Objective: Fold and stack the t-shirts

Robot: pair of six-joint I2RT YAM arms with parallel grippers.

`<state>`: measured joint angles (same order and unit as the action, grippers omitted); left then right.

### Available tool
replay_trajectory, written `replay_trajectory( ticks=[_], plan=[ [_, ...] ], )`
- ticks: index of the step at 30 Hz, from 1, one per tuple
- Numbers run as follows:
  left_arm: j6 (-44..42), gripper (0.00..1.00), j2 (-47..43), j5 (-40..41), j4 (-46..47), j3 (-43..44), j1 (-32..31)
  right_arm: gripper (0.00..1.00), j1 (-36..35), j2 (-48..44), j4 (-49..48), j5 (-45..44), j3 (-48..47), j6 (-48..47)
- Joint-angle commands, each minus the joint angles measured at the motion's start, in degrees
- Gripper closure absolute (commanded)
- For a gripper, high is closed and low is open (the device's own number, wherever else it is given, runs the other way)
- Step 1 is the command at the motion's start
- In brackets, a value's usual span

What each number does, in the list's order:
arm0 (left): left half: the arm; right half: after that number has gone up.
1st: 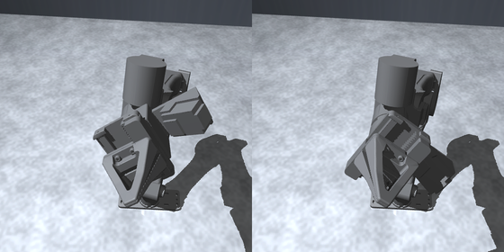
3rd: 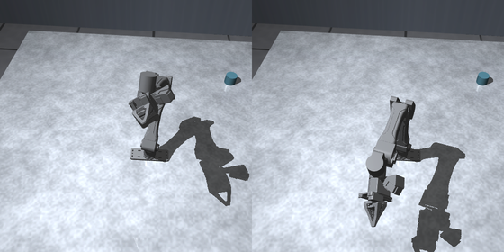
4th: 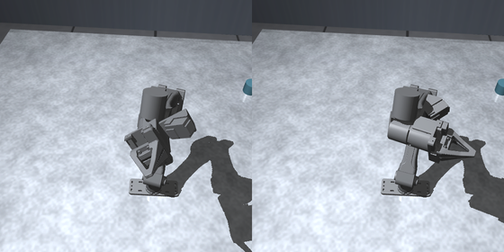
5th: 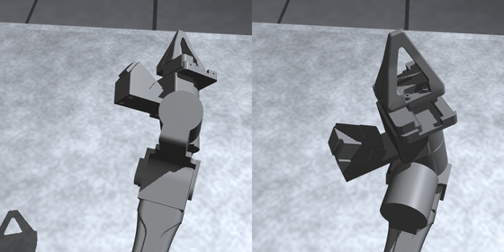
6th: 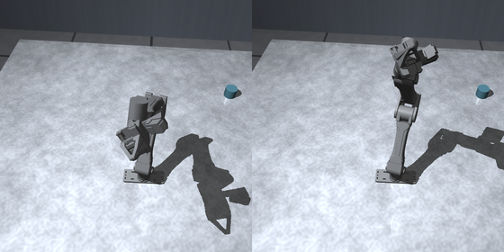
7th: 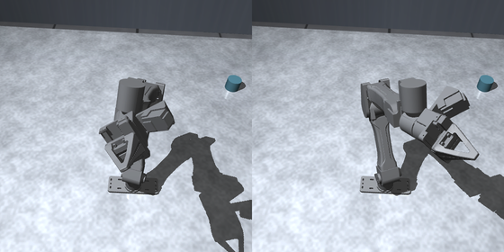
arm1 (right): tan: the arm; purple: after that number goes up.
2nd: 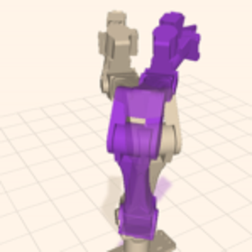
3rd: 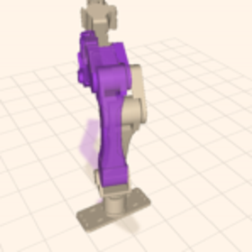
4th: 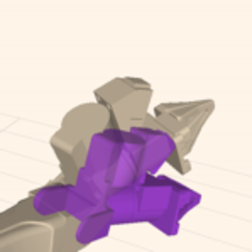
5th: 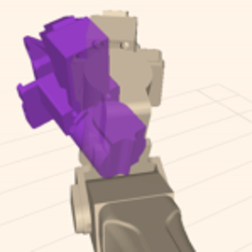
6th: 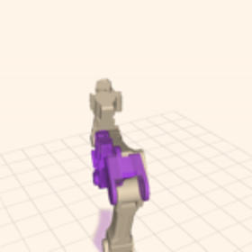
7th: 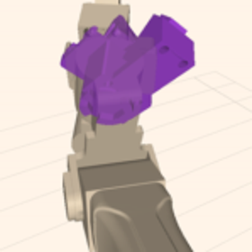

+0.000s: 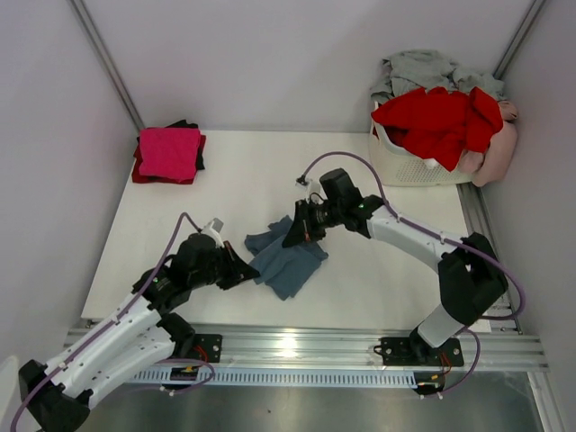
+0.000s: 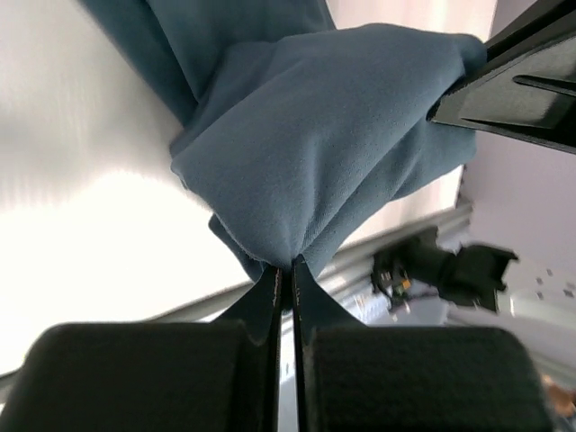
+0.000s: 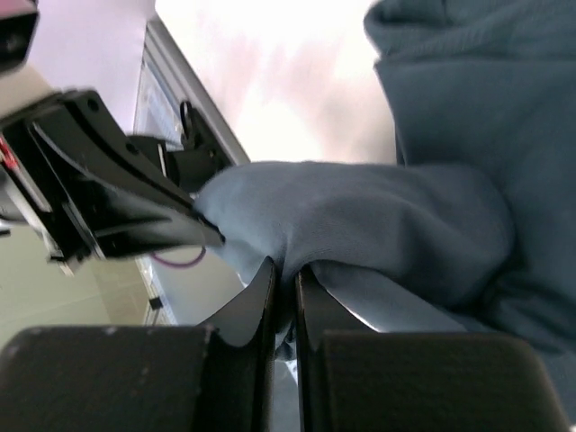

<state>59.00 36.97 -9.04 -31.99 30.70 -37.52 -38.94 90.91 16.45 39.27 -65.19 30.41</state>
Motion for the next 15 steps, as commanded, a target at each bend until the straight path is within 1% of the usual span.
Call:
replay_trajectory(
  ticks=[1, 4, 7, 11, 13, 15],
  plan=[
    [-2.49, 1.00, 2.92, 4.81, 4.91, 3.31, 0.69, 1.00, 2.28, 3.03, -3.53, 2.21, -7.22, -1.85],
    [-2.23, 1.00, 4.51, 7.18, 8.07, 4.02, 1.48, 1.00, 3.60, 5.85, -5.63, 2.48, -10.13, -0.71],
    [-1.79, 1.00, 7.49, 10.51, 10.27, 4.90, 2.36, 1.00, 4.83, 8.57, -8.53, 3.18, -11.97, 1.05],
    [-0.47, 1.00, 12.85, 12.55, 12.56, 7.09, 4.11, 1.00, 5.98, 14.10, -10.64, 3.80, -14.78, 2.63],
    [0.76, 1.00, 16.37, 13.17, 13.79, 8.14, 4.56, 1.00, 6.24, 18.67, -11.70, 4.06, -16.54, 3.42],
    [1.37, 1.00, 19.43, 14.13, 14.67, 8.59, 5.17, 1.00, 6.68, 24.01, -11.27, 4.59, -21.01, 3.69]
  ],
)
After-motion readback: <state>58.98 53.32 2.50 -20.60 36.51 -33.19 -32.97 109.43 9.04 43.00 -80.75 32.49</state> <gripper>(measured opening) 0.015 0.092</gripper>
